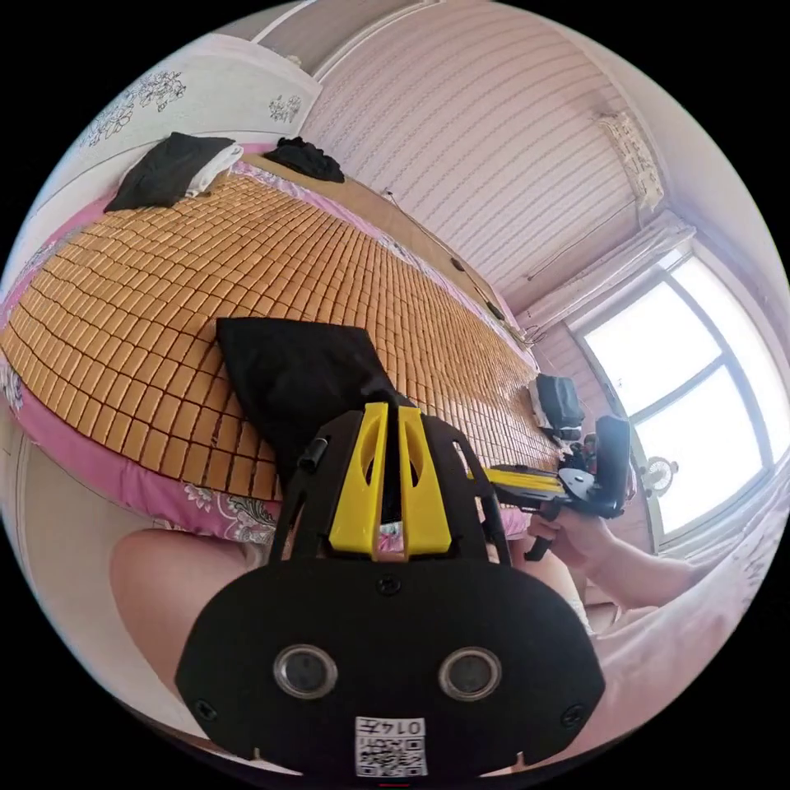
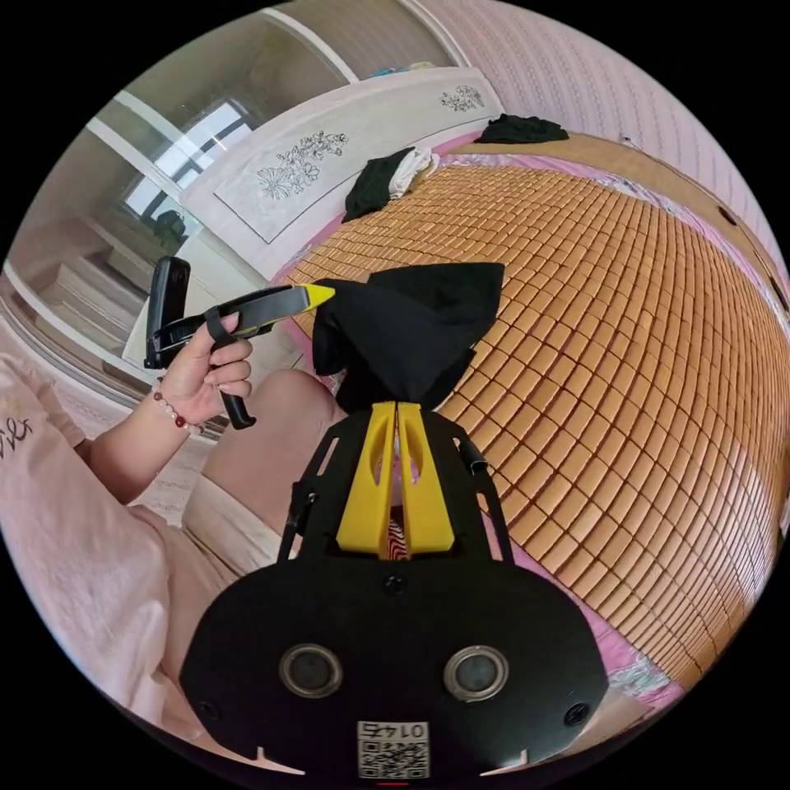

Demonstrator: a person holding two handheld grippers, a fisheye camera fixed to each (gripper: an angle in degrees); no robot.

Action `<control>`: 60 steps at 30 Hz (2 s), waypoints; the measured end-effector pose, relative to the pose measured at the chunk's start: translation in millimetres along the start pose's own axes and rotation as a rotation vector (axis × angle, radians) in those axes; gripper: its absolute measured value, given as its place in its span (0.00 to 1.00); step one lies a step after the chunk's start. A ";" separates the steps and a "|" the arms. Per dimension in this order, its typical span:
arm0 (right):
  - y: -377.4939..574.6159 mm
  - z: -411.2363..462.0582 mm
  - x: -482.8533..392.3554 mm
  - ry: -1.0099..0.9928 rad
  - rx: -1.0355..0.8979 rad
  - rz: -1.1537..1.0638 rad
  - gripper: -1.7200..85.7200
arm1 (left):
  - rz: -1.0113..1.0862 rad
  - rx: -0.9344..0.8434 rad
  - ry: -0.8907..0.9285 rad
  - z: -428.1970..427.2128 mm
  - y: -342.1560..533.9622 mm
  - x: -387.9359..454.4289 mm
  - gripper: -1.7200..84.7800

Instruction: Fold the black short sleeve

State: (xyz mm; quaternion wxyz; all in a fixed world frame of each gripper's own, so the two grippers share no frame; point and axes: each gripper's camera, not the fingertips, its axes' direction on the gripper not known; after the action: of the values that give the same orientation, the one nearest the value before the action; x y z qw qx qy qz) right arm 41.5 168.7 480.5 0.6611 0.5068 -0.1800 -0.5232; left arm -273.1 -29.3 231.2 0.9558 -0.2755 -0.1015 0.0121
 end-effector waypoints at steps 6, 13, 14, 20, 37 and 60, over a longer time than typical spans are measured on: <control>-3.9 -62.0 -33.9 0.067 0.227 -0.199 0.01 | 0.232 0.208 -0.021 -36.1 -81.4 82.6 0.02; 83.5 -108.9 -18.4 0.143 0.461 -0.025 0.02 | 0.751 -0.070 0.227 30.7 -126.9 267.4 0.04; 106.3 -101.0 -2.5 0.183 0.398 0.051 0.02 | 0.765 -0.115 0.212 44.7 -122.3 274.9 0.05; 222.2 -75.6 68.5 0.199 0.086 0.310 0.02 | 0.698 -0.283 0.177 103.0 -54.0 247.0 0.10; 253.4 -84.8 183.9 0.488 0.108 0.513 0.14 | 0.237 -0.460 -0.067 148.3 -11.8 147.8 0.11; 352.9 -117.2 222.7 0.293 0.075 0.527 0.03 | 0.197 -0.551 0.009 185.6 -31.4 170.4 0.02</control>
State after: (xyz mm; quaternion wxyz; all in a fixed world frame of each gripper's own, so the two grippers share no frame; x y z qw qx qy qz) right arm 397.6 8.8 668.9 0.7739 0.5367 -0.2272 -0.2479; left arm -144.5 54.8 433.3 0.8396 -0.5335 -0.0695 0.0755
